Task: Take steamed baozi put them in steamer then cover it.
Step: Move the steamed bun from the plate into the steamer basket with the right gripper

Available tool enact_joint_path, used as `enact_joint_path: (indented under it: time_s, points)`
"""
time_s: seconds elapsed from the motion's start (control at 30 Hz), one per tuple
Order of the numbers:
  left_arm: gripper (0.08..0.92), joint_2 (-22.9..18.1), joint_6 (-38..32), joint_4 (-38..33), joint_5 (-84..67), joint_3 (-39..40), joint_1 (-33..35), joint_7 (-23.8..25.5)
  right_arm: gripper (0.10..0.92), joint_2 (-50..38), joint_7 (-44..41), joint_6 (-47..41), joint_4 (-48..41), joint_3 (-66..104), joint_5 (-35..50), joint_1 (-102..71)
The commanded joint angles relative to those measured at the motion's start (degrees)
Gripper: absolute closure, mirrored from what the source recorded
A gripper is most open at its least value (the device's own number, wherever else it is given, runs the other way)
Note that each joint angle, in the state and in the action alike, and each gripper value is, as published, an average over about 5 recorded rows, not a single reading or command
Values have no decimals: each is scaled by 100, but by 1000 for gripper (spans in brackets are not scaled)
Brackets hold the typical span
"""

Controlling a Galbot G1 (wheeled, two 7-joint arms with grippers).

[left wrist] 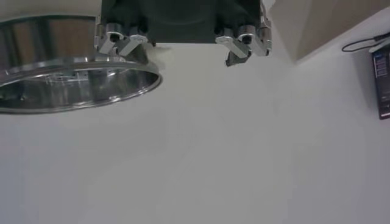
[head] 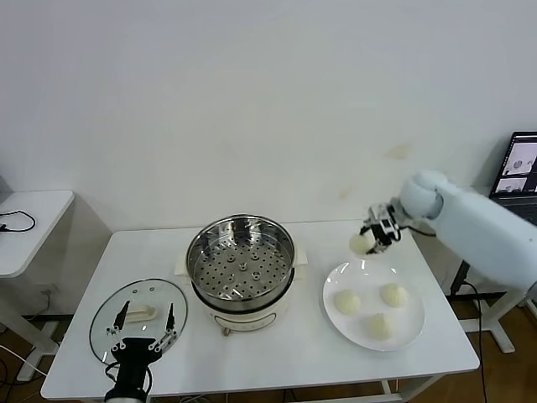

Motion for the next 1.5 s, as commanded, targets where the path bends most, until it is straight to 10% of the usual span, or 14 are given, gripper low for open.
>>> enact_joint_path:
  time_s: [0.03,0.5,1.5]
  points:
    - [177,2,8,15,-48,-9,-14,4,448,287,10,-33,134,-523,678,1099]
    - [177,-9,67,-26,-269,-213,65,27,446,2174,614,575,-62,-1248,1230,1373]
    - [177,-124,-1,-257,-270,-387,374,48,438,3584,1294,3499,-1939,-1686,-1589,315]
